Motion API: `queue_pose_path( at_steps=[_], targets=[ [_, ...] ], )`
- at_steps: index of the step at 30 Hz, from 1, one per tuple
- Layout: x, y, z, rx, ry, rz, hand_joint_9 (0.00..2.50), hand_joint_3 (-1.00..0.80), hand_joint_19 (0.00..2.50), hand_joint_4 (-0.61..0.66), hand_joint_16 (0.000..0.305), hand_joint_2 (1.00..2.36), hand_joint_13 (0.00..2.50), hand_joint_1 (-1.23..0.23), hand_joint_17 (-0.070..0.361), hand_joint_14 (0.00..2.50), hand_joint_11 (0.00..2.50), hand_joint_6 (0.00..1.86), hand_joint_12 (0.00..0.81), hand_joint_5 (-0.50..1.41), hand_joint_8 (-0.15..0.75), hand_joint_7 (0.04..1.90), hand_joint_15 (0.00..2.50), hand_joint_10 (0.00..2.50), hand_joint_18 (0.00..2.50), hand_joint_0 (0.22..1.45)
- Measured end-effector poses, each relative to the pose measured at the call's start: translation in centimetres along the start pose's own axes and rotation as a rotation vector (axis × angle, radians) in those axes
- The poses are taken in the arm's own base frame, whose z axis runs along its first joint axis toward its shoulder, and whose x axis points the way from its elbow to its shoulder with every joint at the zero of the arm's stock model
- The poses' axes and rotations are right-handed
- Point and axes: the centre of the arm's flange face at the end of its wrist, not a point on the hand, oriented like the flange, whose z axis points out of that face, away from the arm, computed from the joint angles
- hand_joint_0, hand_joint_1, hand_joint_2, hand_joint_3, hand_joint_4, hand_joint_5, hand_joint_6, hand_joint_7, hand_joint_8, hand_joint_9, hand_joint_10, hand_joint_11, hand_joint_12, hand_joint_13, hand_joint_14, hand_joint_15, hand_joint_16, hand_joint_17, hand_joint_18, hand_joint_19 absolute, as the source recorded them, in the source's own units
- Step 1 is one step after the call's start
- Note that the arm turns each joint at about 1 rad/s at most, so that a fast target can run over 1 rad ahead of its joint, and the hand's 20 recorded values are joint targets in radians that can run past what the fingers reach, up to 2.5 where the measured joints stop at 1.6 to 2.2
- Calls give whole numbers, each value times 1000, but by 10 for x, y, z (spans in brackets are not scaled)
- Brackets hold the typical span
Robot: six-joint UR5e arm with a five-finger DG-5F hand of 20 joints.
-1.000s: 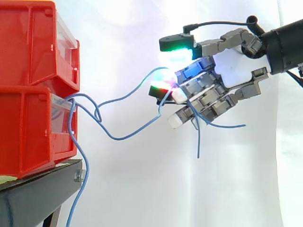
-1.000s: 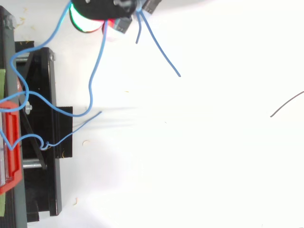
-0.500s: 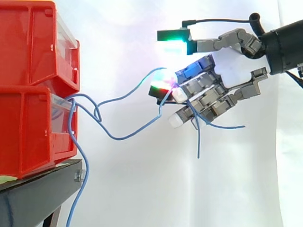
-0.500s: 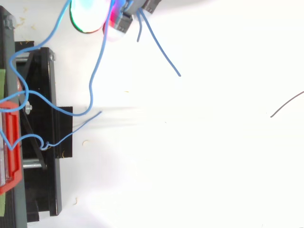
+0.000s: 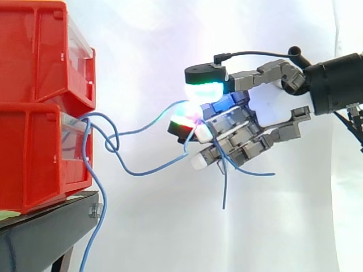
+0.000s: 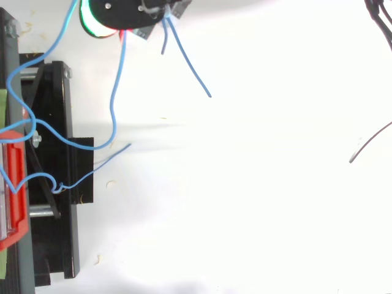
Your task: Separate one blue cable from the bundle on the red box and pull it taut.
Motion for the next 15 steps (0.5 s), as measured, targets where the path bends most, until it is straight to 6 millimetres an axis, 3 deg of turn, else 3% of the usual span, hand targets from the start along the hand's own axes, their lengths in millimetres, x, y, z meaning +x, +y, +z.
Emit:
queue_pose_path(
  at_steps=[4, 8, 15],
  targets=[
    [-2, -2, 3, -18, 11, 0, 975, -274, 537, 144, 46, 1014, 584, -644, 103, 10, 173, 680, 328, -8, 227, 1007, 242, 7, 611, 586],
    [-4, -2, 3, -23, 19, -11, 620, -288, 386, 135, 40, 1014, 327, -647, 91, 4, 0, 638, 295, -2, 173, 1089, 98, 0, 382, 607],
    [-7, 4, 5, -56, 42, -68, 302, -318, 238, 99, 38, 1012, 135, -664, 86, 0, 0, 566, 286, 11, 103, 1240, 4, 0, 131, 620]
  ],
)
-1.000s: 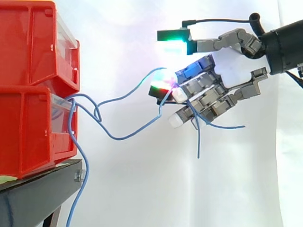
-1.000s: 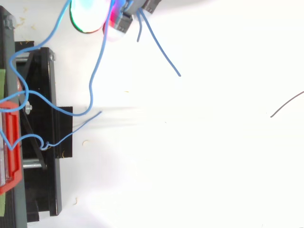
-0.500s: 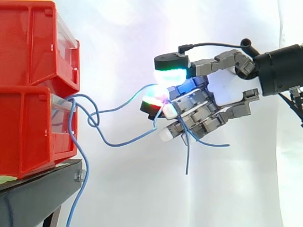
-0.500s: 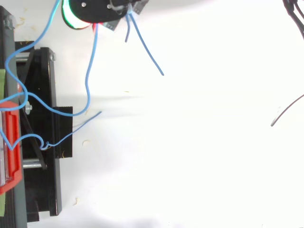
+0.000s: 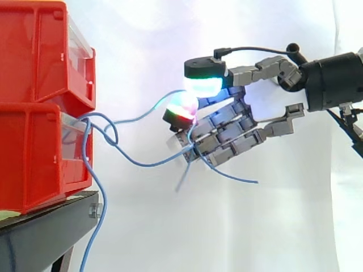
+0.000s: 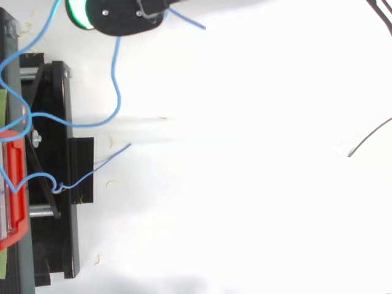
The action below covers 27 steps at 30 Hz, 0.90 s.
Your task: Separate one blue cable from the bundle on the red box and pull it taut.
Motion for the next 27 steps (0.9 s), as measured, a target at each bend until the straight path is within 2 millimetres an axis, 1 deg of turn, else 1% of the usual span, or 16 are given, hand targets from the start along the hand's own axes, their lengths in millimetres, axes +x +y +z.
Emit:
queue_pose_path(
  at_steps=[6, 10, 11, 14, 16, 19, 20, 21, 24, 27],
  targets=[
    [-3, 13, 1, -32, 0, -44, 250, -325, 220, 68, 39, 1012, 119, -664, 88, 0, 0, 550, 297, 13, 80, 1277, 0, 0, 99, 620],
    [-2, 16, 1, -36, 0, -55, 194, -337, 225, 44, 40, 1011, 88, -662, 91, 0, 0, 532, 300, 11, 73, 1313, 0, 0, 59, 621],
    [-2, 16, 1, -36, 0, -56, 127, -342, 268, 37, 40, 1010, 45, -648, 90, 1, 0, 552, 295, 3, 81, 1235, 26, 0, 0, 619],
    [-1, 17, 1, -35, -1, -58, 114, -333, 294, 37, 39, 1010, 31, -649, 88, 0, 0, 552, 295, -7, 90, 1222, 44, 0, 0, 611],
    [-1, 17, 1, -35, -1, -59, 108, -335, 311, 46, 39, 1010, 27, -641, 88, 4, 0, 555, 296, -17, 105, 1185, 59, 0, 0, 582],
    [-1, 17, 1, -34, -1, -59, 133, -450, 327, 79, 42, 1003, 39, -573, 95, 0, 0, 540, 312, -15, 136, 1167, 63, 0, 0, 515],
    [-1, 17, 1, -34, -1, -59, 206, -492, 316, 93, 44, 1000, 81, -501, 100, 0, 0, 500, 322, 0, 148, 1253, 53, 0, 34, 498],
    [-1, 16, 1, -34, -2, -59, 220, -500, 315, 81, 44, 1000, 102, -428, 100, 1, 0, 501, 322, 3, 148, 1245, 48, 0, 50, 498],
    [0, 16, 1, -33, -2, -58, 303, -500, 328, 81, 44, 1000, 163, -277, 98, 2, 0, 502, 310, 14, 136, 1219, 52, 0, 106, 514],
    [0, 13, 1, -28, -1, -57, 392, -500, 324, 128, 42, 1000, 211, -240, 95, 0, 0, 503, 299, 24, 124, 1153, 38, 0, 181, 543]
  ],
)
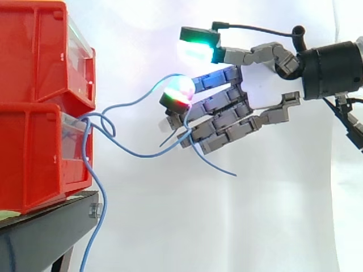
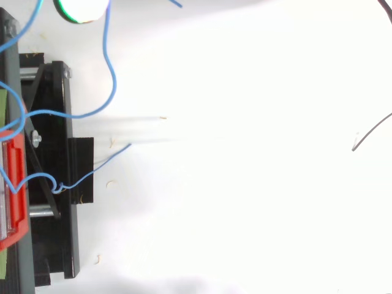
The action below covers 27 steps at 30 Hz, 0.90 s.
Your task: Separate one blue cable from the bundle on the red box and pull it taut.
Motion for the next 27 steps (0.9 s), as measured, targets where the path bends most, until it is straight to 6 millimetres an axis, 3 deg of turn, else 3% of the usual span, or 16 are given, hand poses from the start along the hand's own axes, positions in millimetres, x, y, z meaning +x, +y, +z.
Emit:
queue_pose_path(
  at_steps=[5, 9, 22, 27],
  targets=[
    [0, -5, 0, 7, 1, 1, 608, -382, 315, 230, 38, 1010, 358, -443, 86, 0, 0, 504, 270, 48, 114, 1141, 20, 0, 371, 611],
    [0, -6, 0, 8, 0, 0, 704, -311, 348, 265, 36, 1013, 410, -523, 82, 1, 0, 504, 267, 61, 121, 1153, 27, 0, 447, 624],
    [3, -5, 1, -3, 1, -5, 665, -190, 363, 243, 46, 1012, 406, -585, 102, 1, 0, 504, 315, 48, 168, 1141, 59, 0, 478, 599],
    [3, -5, 2, -4, 1, -6, 605, -177, 365, 206, 52, 1005, 380, -687, 117, 2, 0, 502, 350, 30, 215, 1231, 81, 0, 466, 599]
  ],
)
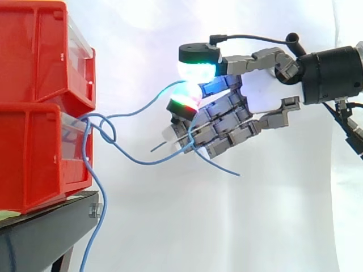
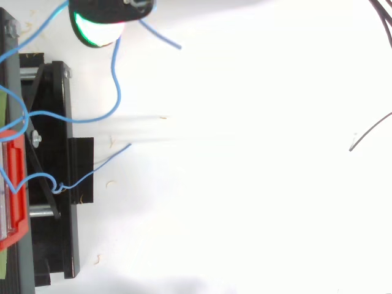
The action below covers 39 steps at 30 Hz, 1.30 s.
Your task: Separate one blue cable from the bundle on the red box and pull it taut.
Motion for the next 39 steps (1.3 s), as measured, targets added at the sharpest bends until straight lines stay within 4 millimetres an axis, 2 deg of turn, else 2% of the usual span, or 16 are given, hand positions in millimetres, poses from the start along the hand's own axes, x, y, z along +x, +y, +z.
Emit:
queue_pose_path(
  at_steps=[2, 5, 6, 11, 20, 22, 25, 26, 27, 29, 31, 33, 36, 39],
  targets=[
    [0, 0, 0, 0, 0, 0, 597, -179, 378, 190, 52, 1005, 378, -707, 117, 3, 0, 522, 354, 14, 231, 1300, 105, 0, 454, 600],
    [-1, 0, 0, 1, -1, 0, 592, -180, 380, 151, 53, 1006, 370, -738, 119, 4, 7, 667, 364, -33, 245, 1054, 122, 1, 441, 593],
    [-1, -1, 0, 2, -1, 0, 573, -181, 385, 139, 53, 1006, 355, -760, 120, 5, 41, 733, 362, -56, 251, 908, 122, 0, 425, 591],
    [-1, -1, 0, 5, -1, -1, 515, -195, 381, 124, 53, 1008, 315, -830, 118, 6, 95, 846, 360, -105, 252, 755, 145, 4, 381, 592],
    [-1, -1, 0, 1, -1, 0, 472, -353, 394, 88, 45, 1009, 280, -885, 101, 6, 147, 887, 329, -130, 218, 715, 155, 5, 318, 633],
    [-1, 0, 0, 1, -1, 0, 479, -425, 402, 94, 45, 1006, 280, -878, 102, 6, 137, 886, 330, -123, 218, 718, 151, 5, 319, 596],
    [-1, 0, 0, 2, -1, 0, 548, -500, 414, 104, 49, 1000, 302, -680, 109, 6, 125, 858, 345, -95, 228, 778, 158, 4, 340, 504],
    [-1, -1, 0, 2, -1, 0, 586, -500, 433, 97, 49, 1000, 312, -482, 111, 6, 95, 841, 346, -79, 227, 817, 155, 3, 343, 495],
    [-1, -1, 0, 2, -1, 0, 604, -500, 445, 88, 48, 1000, 327, -396, 108, 6, 96, 834, 341, -73, 223, 840, 170, 3, 340, 507],
    [-1, -1, 0, 1, -1, 0, 631, -500, 465, 88, 45, 1000, 338, -320, 102, 7, 104, 831, 329, -69, 217, 857, 172, 4, 337, 544],
    [-1, -1, 0, 1, -1, 0, 660, -485, 464, 90, 44, 1000, 379, -353, 100, 9, 105, 834, 324, -65, 211, 860, 189, 4, 372, 569],
    [-1, 0, 0, 1, -1, 0, 710, -395, 475, 120, 44, 1008, 443, -509, 98, 8, 147, 846, 327, -64, 221, 860, 213, 5, 437, 600],
    [-1, 0, 0, 1, -1, 0, 742, -304, 483, 113, 44, 1012, 483, -607, 98, 9, 162, 857, 324, -60, 227, 868, 228, 6, 488, 602],
    [-1, 0, 0, 0, -1, 0, 773, -180, 455, 105, 50, 1012, 546, -723, 113, 9, 177, 874, 357, -52, 260, 879, 241, 6, 575, 599]
  ],
)
